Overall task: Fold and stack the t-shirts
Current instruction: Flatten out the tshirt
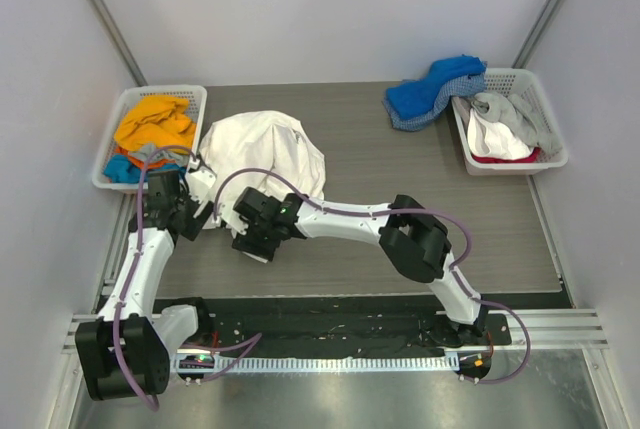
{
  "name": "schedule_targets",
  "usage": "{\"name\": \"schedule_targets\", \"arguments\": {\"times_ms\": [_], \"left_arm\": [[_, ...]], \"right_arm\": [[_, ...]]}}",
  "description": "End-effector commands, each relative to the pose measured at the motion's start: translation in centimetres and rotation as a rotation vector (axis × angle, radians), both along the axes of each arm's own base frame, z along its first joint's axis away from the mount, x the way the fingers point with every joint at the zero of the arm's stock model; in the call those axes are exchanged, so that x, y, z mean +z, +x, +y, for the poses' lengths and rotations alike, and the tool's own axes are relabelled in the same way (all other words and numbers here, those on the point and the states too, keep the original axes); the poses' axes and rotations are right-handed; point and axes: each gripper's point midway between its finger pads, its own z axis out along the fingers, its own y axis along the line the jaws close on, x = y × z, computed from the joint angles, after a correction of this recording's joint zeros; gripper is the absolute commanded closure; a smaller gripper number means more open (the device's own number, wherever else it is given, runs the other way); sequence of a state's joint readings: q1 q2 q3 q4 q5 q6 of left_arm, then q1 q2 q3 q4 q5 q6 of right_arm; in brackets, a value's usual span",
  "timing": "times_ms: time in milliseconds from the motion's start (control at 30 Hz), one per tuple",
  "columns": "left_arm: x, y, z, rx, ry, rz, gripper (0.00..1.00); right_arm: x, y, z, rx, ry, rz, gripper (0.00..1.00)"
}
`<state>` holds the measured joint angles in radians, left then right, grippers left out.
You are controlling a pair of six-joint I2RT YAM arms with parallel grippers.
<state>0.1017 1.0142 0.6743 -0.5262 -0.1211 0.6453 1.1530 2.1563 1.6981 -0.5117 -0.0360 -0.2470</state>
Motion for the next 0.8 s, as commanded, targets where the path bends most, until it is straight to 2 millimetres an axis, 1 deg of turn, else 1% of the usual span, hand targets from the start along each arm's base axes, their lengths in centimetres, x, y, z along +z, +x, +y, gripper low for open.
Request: {"name": "schedule_targets", "arguments": {"times_ms": [0,167,267,400,533,600,767], "left_arm": [[0.8,1.0,0.2,-0.015,0.002,-0.048,0.08],[0.4,0.9,0.5,-0.01,0.005,-0.042,0.08],[0.2,0.9,0.8,-0.007,0.005,-0.037,0.08],[0.2,0.9,1.0,-0.007,0.012,-0.033,0.09],[0.4,1.0,1.1,-0.003,0.016,-0.037,0.09],[0.7,0.9,1.1,-0.007,0.018,-0.041,0.09],[0.6,0.8,1.0,-0.006,0.013,-0.042,0.09]], "right_arm": [[0.2,-0.2,0.8,0.002,0.011,0.013,0.35],[-1.3,-0.7,0.9,0.011,-0.007,0.041,0.35],[-1.6,-0.8,0.9,0.011,-0.01,0.051,0.34],[-2.3,-1.7,0.9,0.014,-0.01,0.097,0.34],[-2.9,-2.0,0.7,0.01,-0.025,0.108,0.34],[-3.0,-2.2,0.5,0.007,-0.029,0.11,0.34],[-1.9,-2.6,0.9,0.009,-0.018,0.083,0.34]]}}
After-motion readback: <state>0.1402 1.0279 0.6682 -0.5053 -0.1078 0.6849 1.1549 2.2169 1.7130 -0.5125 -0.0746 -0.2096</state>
